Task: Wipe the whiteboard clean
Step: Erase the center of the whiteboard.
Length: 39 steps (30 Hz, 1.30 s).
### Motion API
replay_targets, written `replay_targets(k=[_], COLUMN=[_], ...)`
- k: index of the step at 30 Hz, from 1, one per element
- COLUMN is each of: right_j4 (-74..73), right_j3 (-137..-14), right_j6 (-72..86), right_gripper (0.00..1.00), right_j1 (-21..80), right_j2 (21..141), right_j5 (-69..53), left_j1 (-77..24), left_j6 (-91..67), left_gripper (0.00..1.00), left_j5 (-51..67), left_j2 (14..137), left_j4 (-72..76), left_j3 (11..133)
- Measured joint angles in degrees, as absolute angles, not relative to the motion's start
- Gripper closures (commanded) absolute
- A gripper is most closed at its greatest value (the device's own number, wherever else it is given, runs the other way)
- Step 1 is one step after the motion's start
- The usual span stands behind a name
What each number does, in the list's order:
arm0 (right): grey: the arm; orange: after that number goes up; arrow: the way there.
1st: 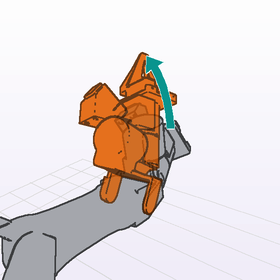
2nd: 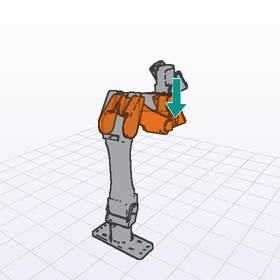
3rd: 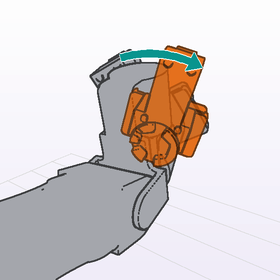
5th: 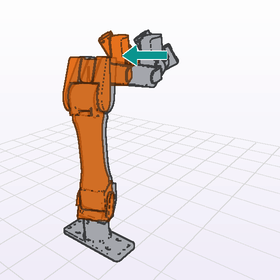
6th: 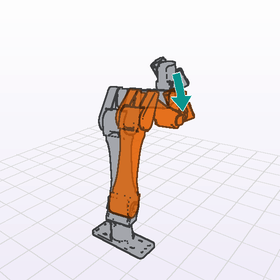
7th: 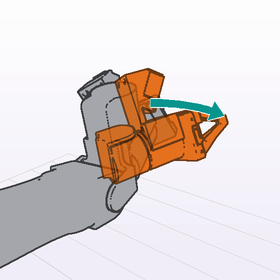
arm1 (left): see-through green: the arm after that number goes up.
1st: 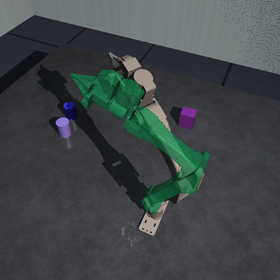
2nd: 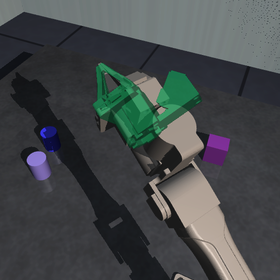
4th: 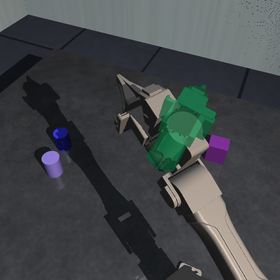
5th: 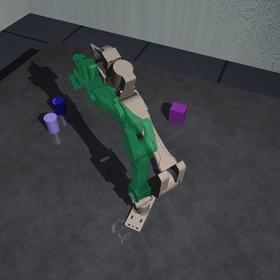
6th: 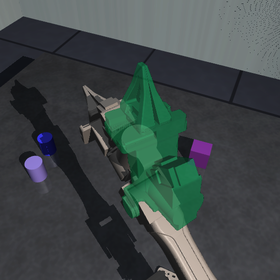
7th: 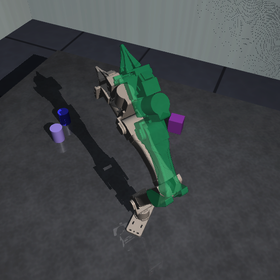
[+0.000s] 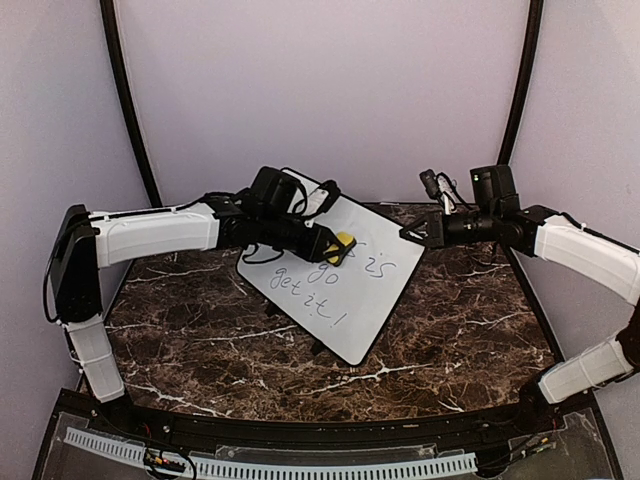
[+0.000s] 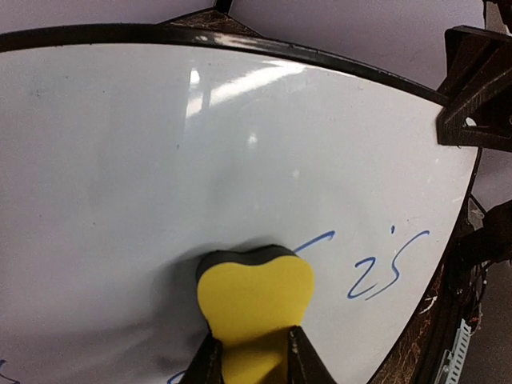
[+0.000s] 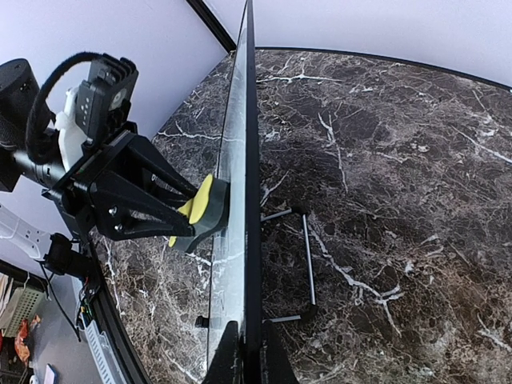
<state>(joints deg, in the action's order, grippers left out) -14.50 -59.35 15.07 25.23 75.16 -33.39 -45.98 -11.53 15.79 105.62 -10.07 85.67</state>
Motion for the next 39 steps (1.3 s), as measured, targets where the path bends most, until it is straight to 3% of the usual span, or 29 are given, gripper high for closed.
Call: replay_targets(k=[10, 27, 39], right_j4=[-14.41, -14.39, -14.35], right_j3=[-59.35, -59.35, -59.35], right_j6=[15.05, 15.05, 15.03], right_gripper=[1.0, 1.0, 1.0], right_j1=[25.23, 25.26, 25.3], right_j2=[75.16, 75.16, 75.16], right_j5=[-33.61, -33.1, -33.39], left_j1=[-47.53, -47.59, -47.59], left_j6=[-12.32, -9.52, -9.69], left_gripper=[0.89, 0.89, 0.89], left_j5=[15.57, 15.64, 15.18], left_j2=[101.71, 106.72, 104.05], left_j4=[-8.19, -13.82, -8.32], left_j3=[74.81, 87.64, 80.68])
